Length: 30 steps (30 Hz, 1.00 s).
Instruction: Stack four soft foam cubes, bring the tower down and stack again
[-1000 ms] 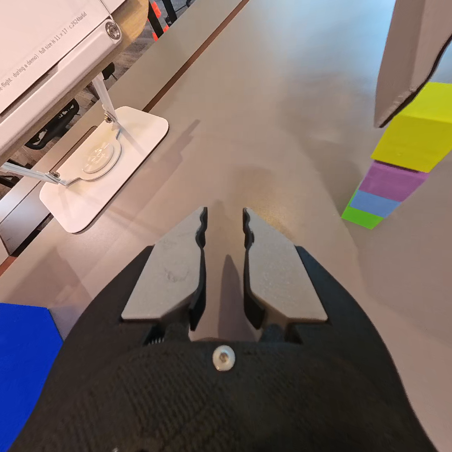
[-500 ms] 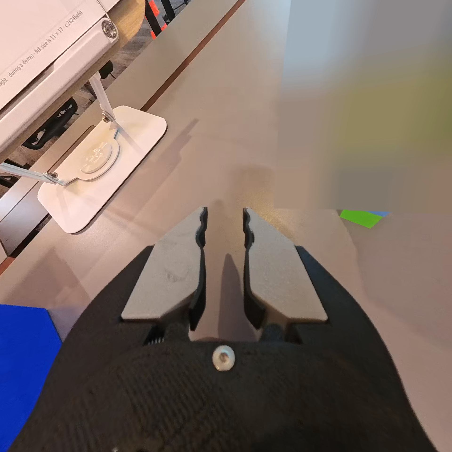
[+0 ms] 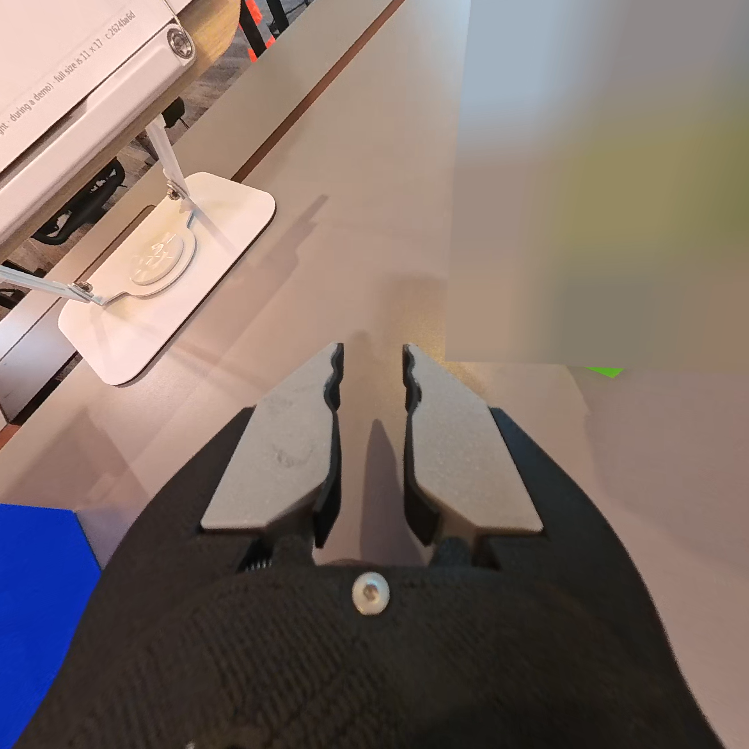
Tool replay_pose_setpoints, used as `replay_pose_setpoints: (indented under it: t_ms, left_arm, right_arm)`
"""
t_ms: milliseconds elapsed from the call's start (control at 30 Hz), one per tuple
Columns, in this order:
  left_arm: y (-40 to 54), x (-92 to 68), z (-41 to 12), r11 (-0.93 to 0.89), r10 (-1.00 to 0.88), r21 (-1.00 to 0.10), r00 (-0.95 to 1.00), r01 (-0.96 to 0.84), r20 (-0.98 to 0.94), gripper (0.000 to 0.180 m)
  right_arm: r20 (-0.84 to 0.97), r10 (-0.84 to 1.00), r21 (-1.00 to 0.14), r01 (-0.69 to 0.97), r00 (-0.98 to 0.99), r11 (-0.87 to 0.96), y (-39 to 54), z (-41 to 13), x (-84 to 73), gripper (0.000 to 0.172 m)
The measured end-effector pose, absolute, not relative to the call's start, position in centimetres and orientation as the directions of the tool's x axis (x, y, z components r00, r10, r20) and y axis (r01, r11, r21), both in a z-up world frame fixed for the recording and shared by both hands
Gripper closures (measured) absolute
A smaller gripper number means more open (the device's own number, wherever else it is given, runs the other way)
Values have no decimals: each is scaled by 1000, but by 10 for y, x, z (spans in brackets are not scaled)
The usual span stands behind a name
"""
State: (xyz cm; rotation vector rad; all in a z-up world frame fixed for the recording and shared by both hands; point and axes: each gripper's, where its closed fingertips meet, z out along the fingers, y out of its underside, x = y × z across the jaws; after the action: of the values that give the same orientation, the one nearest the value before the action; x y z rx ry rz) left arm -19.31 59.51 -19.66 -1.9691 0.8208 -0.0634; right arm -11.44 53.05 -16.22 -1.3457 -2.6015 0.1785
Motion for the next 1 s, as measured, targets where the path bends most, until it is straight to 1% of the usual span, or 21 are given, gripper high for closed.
replay_pose_setpoints:
  t_ms: [167, 367, 500, 633, 700, 767, 833, 867, 1000]
  left_arm:
    - [595, -193, -197, -310, -573, -799, 772, -515, -275, 154]
    - [594, -192, -203, -330, -584, -790, 770, -517, -259, 151]
    - [597, -201, -215, -385, -565, -765, 787, -516, -247, 151]
    - [598, -205, -221, -416, -555, -756, 800, -505, -229, 151]
    - [599, -207, -222, -421, -550, -756, 804, -501, -227, 152]
    - [599, -208, -221, -422, -547, -758, 806, -498, -226, 152]
    - [599, -209, -220, -420, -543, -762, 809, -493, -224, 152]
    - [599, -209, -219, -420, -542, -764, 810, -491, -223, 152]
    - [600, -212, -217, -423, -534, -770, 818, -477, -214, 152]
  right_arm:
    - [119, 828, -229, 796, -548, 560, 529, -159, -116, 128]
    - [155, 844, -299, 790, -513, 535, 532, -146, -119, 126]
    - [198, 860, -380, 772, -470, 510, 530, -132, -122, 136]
    - [157, 843, -428, 734, -515, 528, 511, -130, -113, 150]
    - [88, 812, -398, 727, -576, 559, 492, -142, -103, 152]
    - [104, 787, -305, 734, -608, 607, 490, -161, -95, 162]
    - [111, 785, -218, 756, -610, 618, 495, -179, -91, 168]
    - [98, 787, -199, 763, -609, 615, 494, -186, -90, 172]
    - [64, 801, -179, 782, -596, 596, 494, -200, -91, 172]
